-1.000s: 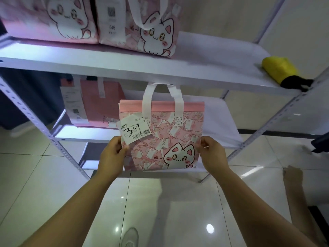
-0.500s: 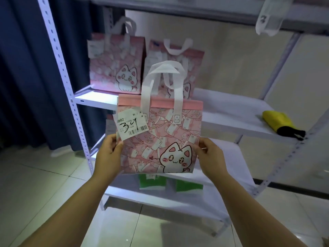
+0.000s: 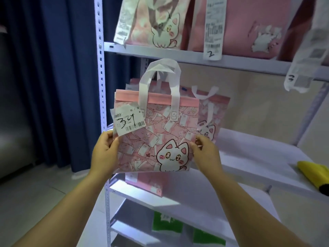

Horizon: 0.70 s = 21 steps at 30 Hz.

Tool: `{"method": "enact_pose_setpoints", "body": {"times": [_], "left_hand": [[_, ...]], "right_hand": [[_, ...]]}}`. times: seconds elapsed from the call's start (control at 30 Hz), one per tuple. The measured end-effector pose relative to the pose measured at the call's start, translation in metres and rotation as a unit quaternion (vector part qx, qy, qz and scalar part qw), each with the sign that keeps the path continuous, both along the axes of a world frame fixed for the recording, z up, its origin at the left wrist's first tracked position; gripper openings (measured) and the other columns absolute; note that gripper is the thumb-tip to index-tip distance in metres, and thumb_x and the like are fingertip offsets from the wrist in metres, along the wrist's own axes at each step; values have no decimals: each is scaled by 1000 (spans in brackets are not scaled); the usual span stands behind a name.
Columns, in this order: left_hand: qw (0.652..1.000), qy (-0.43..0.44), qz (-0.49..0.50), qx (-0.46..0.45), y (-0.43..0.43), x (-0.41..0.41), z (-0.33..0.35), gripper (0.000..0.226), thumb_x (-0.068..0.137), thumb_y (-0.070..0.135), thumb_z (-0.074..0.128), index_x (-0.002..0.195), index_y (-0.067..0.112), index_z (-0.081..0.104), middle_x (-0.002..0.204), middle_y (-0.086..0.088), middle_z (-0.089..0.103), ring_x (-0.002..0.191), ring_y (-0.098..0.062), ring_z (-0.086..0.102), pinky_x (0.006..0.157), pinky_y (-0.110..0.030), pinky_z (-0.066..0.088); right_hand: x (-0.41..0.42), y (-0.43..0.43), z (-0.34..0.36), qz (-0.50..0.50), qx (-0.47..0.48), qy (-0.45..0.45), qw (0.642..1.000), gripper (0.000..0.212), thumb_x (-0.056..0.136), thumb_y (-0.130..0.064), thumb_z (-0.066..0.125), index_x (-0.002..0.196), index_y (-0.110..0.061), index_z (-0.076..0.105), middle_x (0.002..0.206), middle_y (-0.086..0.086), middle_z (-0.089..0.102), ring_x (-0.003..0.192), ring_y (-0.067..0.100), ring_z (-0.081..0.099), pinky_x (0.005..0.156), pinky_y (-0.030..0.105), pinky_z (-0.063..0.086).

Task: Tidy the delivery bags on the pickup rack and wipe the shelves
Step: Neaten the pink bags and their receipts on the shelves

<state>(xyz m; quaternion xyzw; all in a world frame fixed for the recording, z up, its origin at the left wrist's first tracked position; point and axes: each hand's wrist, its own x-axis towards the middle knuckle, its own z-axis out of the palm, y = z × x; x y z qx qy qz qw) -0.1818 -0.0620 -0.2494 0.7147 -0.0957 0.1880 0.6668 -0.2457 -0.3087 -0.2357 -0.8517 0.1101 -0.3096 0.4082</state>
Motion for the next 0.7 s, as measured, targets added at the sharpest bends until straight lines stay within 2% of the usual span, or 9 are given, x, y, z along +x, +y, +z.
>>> {"method": "enact_pose_setpoints", "body": {"times": [0.2, 0.3, 0.4, 0.47, 0.57, 0.7], "left_hand": [[1000, -2, 9, 3, 5, 44, 8, 18, 97, 18, 44, 90, 32, 53, 96, 9, 64, 89, -7, 60, 66, -23, 46], [1000, 5, 17, 7, 2, 63, 3, 17, 97, 16, 44, 92, 31, 53, 97, 8, 64, 90, -10, 61, 71, -26, 47], [1000, 12, 21, 6, -5, 75, -2, 16, 96, 14, 45, 95, 28, 54, 93, 11, 63, 86, -7, 60, 67, -22, 44], [999, 21, 22, 10, -8, 78, -5, 13, 96, 14, 45, 100, 23, 53, 91, 12, 63, 84, -5, 60, 63, -21, 44], [999, 23, 29, 29, -12, 81, -7, 10, 96, 16, 45, 100, 21, 52, 90, 9, 62, 83, -8, 60, 62, -24, 45], [998, 16, 50, 41, -16, 83, -6, 10, 96, 19, 44, 100, 23, 52, 93, 9, 62, 85, -9, 60, 65, -28, 47]], "right_hand": [[51, 3, 14, 19, -19, 3, 1000, 7, 92, -18, 55, 87, -19, 58, 77, -8, 56, 72, 9, 53, 61, 16, 40], [71, 1, 13, 21, -8, 12, 1000, 8, 92, -15, 54, 96, -17, 61, 85, 1, 60, 81, 19, 57, 72, 30, 49], [85, -5, 8, 18, 2, 27, 999, 22, 92, -15, 54, 112, -18, 61, 94, 1, 63, 88, 19, 59, 81, 36, 52], [91, -10, 4, 17, 5, 36, 999, 30, 92, -14, 54, 122, -17, 58, 100, 0, 64, 92, 18, 59, 86, 35, 51], [95, -18, 0, 19, 5, 35, 999, 33, 92, -13, 55, 125, -14, 57, 101, -3, 62, 97, 15, 58, 90, 34, 50], [93, -35, -1, 0, -1, 16, 1000, 26, 91, -18, 57, 117, -15, 61, 96, -6, 61, 91, 11, 57, 80, 25, 45]]}}
